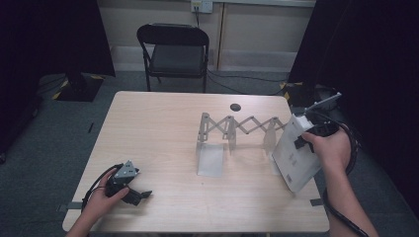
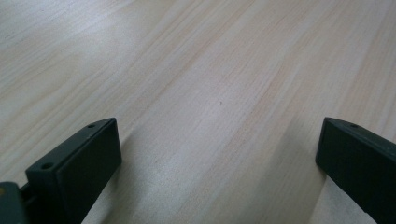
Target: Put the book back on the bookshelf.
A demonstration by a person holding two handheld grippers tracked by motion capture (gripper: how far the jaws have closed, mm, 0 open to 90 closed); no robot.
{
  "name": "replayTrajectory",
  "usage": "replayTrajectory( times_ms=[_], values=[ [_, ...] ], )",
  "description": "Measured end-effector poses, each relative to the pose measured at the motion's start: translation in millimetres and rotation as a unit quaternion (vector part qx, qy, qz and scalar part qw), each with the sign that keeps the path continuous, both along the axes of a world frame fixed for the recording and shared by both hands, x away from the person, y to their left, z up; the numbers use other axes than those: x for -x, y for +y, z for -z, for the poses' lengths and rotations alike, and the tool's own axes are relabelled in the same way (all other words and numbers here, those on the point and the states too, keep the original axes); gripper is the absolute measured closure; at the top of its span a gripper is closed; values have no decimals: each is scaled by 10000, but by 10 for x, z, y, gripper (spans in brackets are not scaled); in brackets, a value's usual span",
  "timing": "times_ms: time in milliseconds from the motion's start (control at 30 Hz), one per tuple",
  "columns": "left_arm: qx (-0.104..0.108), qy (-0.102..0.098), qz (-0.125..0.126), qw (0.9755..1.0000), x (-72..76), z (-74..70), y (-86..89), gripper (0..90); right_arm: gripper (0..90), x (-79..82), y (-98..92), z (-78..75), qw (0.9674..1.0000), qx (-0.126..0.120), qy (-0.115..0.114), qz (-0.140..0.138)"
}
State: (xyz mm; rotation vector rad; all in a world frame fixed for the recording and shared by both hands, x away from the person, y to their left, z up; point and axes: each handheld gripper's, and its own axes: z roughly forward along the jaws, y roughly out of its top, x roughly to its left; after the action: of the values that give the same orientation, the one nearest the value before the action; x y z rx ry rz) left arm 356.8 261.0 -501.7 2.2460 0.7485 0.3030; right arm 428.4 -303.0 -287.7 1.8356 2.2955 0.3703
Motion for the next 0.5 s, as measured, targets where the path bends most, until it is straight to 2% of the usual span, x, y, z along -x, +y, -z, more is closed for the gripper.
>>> replayTrajectory(
  times_ms=[500],
  values=[
    [8,-2,7,10000,5,1,1,0,529,-106,24,14,9998,9,-55,171]
  ],
)
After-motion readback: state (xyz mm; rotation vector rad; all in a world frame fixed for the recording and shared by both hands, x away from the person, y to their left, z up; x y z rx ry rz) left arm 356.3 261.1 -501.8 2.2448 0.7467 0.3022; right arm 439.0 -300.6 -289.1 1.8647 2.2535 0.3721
